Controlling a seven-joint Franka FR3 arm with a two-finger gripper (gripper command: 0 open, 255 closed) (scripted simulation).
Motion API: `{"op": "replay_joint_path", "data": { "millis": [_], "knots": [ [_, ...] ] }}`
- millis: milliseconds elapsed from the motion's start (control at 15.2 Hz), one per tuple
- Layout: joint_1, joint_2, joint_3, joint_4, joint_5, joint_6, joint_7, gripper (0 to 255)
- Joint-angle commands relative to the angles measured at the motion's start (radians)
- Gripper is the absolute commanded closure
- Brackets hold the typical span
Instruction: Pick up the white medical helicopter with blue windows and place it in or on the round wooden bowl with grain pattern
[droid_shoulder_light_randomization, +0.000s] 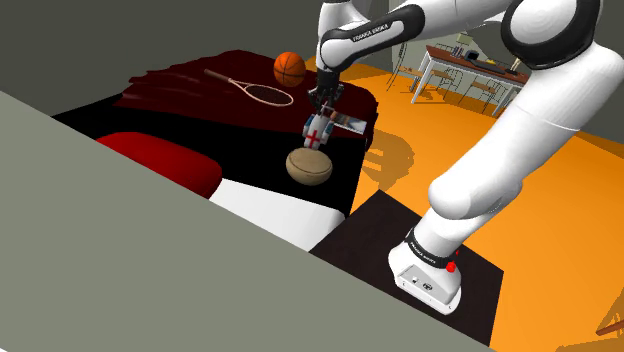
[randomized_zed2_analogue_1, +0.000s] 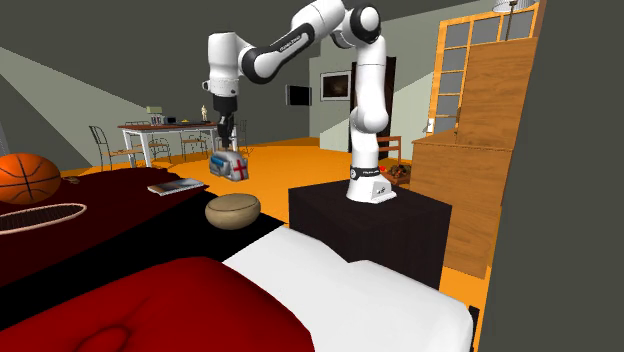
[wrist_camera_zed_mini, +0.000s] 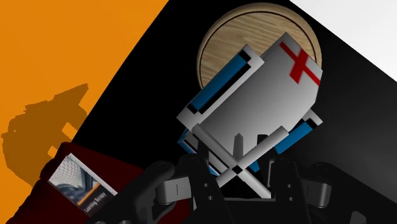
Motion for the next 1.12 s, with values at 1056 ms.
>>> {"op": "replay_joint_path", "data": {
  "millis": [1056],
  "knots": [
    [-0.001, 0.129, -0.009, -0.09, -0.095, 0.203, 0.099, 255]
  ]
}}
